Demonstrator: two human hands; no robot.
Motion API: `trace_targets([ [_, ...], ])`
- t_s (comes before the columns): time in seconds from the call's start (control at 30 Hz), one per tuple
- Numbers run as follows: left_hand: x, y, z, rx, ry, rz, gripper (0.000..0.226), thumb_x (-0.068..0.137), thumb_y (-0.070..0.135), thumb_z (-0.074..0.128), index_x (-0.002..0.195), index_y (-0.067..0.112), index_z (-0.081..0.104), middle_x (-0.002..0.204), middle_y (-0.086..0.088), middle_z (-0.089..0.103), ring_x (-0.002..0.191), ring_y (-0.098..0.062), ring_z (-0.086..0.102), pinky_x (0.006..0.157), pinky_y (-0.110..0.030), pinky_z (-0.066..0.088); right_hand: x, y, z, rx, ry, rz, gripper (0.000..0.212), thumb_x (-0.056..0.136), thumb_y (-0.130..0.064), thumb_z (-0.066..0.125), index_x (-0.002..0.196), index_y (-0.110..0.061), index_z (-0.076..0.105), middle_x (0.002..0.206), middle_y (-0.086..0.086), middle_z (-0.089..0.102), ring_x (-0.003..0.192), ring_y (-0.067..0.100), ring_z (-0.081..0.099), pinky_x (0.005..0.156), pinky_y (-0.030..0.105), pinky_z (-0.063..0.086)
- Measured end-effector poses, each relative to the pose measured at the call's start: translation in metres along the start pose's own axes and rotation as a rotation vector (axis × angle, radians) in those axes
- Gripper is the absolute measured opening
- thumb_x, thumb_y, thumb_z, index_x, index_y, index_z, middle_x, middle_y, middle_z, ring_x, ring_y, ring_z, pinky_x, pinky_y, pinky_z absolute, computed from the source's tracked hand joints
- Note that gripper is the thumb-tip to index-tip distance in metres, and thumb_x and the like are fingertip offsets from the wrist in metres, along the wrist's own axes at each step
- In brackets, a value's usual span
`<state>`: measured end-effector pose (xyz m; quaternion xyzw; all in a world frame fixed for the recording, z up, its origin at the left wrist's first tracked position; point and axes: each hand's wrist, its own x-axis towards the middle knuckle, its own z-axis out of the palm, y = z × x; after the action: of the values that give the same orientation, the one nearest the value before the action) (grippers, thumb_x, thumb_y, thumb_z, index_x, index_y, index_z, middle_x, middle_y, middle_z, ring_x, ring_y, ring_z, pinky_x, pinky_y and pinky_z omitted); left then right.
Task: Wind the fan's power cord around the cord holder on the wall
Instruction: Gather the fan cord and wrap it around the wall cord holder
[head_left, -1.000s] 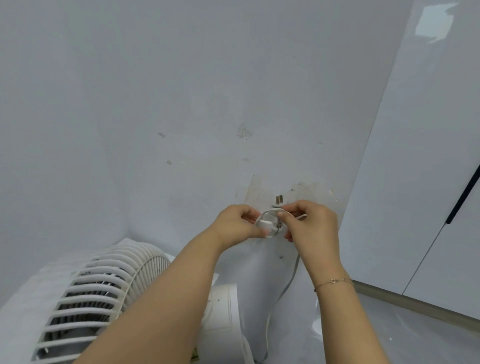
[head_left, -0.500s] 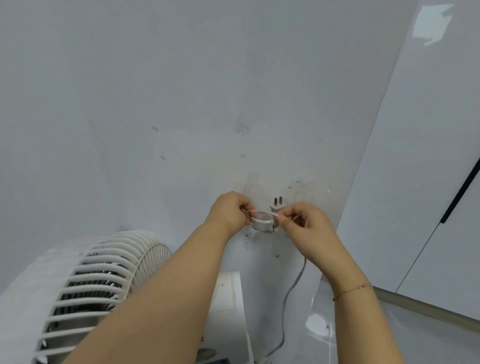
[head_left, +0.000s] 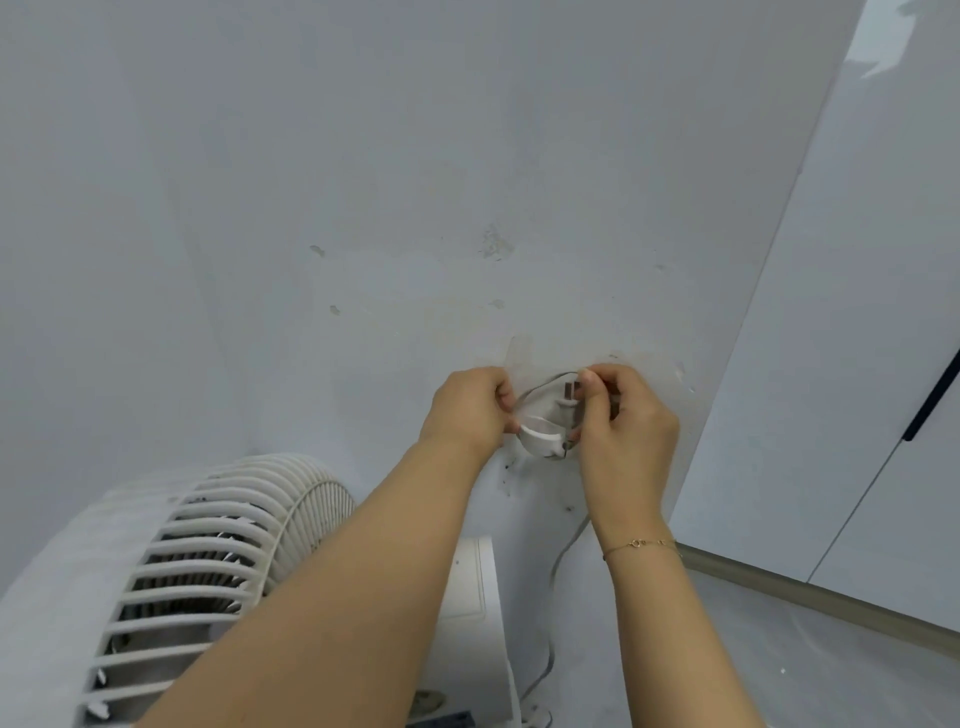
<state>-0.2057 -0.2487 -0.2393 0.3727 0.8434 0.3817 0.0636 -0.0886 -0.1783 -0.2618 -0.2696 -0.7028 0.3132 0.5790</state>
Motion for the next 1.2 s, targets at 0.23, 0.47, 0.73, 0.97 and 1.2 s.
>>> trace_targets([
  [0.23, -0.003, 0.006, 0.004, -0.330, -0.116, -0.170, 0.036, 0.084, 0.029, 0.069, 0.076, -0.006, 0.067, 0.066, -0.016, 0.068, 0.055, -0.026, 0.066, 0.074, -0.037, 0.061, 0.001, -0.003, -0.008, 0.148, 0.069, 0.168, 0.017, 0.095, -0.021, 0.053, 0.080, -0.027, 0.058, 0.073, -0.004, 0.069, 0.048, 0.024, 0.060, 0.052, 0.046, 0.055],
  [0.47, -0.014, 0.010, 0.004, -0.423, -0.334, -0.255, 0.030, 0.082, 0.022, 0.072, 0.074, 0.015, 0.044, 0.078, -0.009, 0.062, 0.071, -0.020, 0.064, 0.085, -0.037, 0.056, -0.012, 0.011, -0.034, 0.060, 0.061, 0.223, 0.015, 0.095, -0.020, 0.054, 0.081, -0.021, 0.060, 0.067, -0.004, 0.063, 0.053, 0.024, 0.061, 0.059, 0.046, 0.056],
  [0.73, -0.013, 0.009, 0.004, -0.531, -0.375, -0.293, 0.017, 0.091, 0.022, 0.060, 0.079, 0.012, 0.055, 0.072, -0.004, 0.057, 0.064, -0.011, 0.059, 0.068, -0.020, 0.052, -0.029, 0.032, -0.060, 0.028, 0.076, 0.309, 0.014, 0.095, -0.020, 0.053, 0.084, -0.018, 0.061, 0.066, 0.000, 0.062, 0.051, 0.025, 0.059, 0.052, 0.036, 0.052],
  [0.97, -0.012, 0.008, 0.008, -0.521, -0.343, -0.257, 0.021, 0.093, 0.023, 0.058, 0.075, 0.012, 0.056, 0.069, -0.004, 0.054, 0.059, -0.010, 0.053, 0.063, -0.019, 0.050, -0.065, 0.059, -0.061, 0.076, -0.008, 0.565, 0.017, 0.094, -0.017, 0.056, 0.082, -0.008, 0.064, 0.064, 0.006, 0.062, 0.041, 0.018, 0.050, 0.040, 0.028, 0.045],
  [1.2, -0.015, 0.003, -0.005, -0.623, -0.358, -0.332, 0.018, 0.081, 0.006, 0.071, 0.093, 0.008, 0.057, 0.082, -0.010, 0.064, 0.071, -0.015, 0.063, 0.069, -0.021, 0.055, -0.086, 0.063, -0.018, 0.224, -0.311, 0.892, 0.030, 0.088, -0.026, 0.066, 0.073, -0.001, 0.071, 0.057, 0.006, 0.063, 0.039, 0.013, 0.042, 0.040, 0.022, 0.036],
])
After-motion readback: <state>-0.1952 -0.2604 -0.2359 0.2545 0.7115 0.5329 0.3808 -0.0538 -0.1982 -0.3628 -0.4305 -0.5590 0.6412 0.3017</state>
